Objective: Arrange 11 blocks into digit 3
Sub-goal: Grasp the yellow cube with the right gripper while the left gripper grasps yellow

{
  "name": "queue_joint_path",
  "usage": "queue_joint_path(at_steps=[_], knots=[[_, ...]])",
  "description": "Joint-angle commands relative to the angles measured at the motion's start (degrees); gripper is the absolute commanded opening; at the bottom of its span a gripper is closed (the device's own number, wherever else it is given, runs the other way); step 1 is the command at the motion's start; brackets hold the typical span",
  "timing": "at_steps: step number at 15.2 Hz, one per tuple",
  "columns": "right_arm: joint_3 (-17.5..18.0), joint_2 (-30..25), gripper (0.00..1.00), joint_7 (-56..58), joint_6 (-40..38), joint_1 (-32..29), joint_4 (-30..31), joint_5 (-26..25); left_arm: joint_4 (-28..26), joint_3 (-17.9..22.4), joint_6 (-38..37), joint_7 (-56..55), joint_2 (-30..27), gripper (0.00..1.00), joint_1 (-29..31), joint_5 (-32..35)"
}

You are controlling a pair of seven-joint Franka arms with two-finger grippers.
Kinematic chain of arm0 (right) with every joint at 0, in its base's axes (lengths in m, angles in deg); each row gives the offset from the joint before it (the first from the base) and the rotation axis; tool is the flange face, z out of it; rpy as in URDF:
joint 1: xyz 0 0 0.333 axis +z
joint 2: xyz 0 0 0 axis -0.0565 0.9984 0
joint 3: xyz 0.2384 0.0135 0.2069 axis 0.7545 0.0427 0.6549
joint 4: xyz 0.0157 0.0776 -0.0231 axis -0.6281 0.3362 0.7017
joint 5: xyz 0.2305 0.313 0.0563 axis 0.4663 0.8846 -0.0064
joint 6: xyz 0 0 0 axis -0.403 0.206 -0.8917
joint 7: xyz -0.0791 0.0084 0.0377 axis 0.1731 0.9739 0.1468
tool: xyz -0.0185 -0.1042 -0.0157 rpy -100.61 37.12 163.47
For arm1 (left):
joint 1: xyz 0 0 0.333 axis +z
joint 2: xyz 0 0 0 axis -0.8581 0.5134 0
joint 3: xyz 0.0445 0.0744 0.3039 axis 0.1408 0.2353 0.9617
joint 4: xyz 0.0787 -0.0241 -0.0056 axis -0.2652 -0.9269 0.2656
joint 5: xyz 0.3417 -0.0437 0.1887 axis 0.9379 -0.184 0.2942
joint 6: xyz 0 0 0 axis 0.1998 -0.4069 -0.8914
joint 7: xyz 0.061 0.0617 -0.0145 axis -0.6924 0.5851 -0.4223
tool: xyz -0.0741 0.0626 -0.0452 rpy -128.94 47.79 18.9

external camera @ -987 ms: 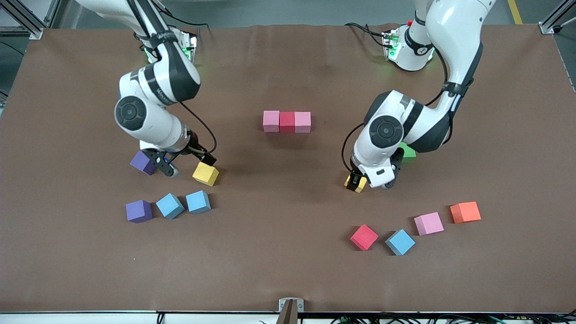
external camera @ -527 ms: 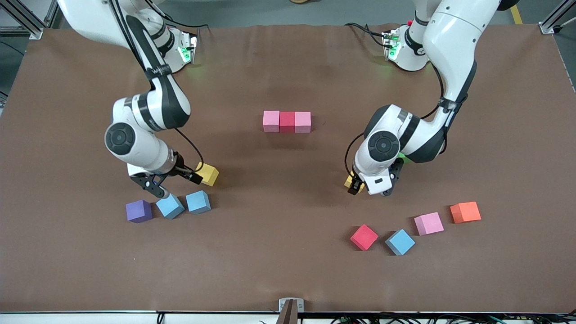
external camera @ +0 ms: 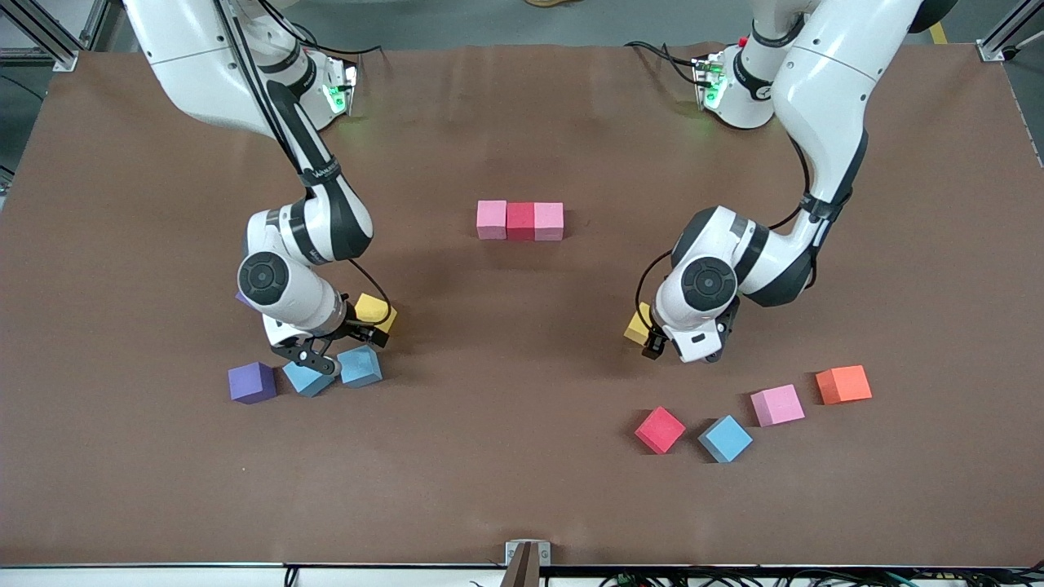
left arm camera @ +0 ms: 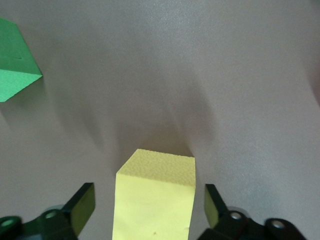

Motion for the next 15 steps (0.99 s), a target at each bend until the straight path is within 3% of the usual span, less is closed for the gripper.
queue_joint_path(at_steps=[1,4,7,8,10,12,15], knots=[[0.2,-1.0,1.00,0.9,0.5,-0.1,2.2,-0.7,-0.5,-0.3,2.4,-0.5,0.8,0.83,0.0,1.2],[0.4,-1.5,1.00,0.3,-1.8,0.1,2.5,-0.6,-0.2,-0.3,3.1,-0.5,1.7,0.63,-0.2,1.2],[0.4,-1.6,1.00,0.2,-2.4,0.9,3.1,-0.5,0.0,-0.3,4.1,0.5,2.0,0.21,-0.4,1.2],[0.4,-1.5,1.00,0.2,-2.2,1.1,3.2,-0.5,0.4,-0.3,4.1,1.2,1.9,0.02,-0.2,1.6],[0.4,-1.4,1.00,0.2,-2.2,1.2,3.2,-0.4,2.8,-0.4,3.9,3.1,2.2,0.00,0.0,1.9],[0.4,-1.3,0.93,0.4,-2.2,1.2,3.2,-0.4,5.6,-0.4,2.8,4.6,2.1,0.00,0.6,1.9],[0.9,-1.3,0.59,0.9,-2.5,1.2,3.2,-0.4,9.6,-0.4,-1.4,8.5,1.9,0.00,1.9,1.8]])
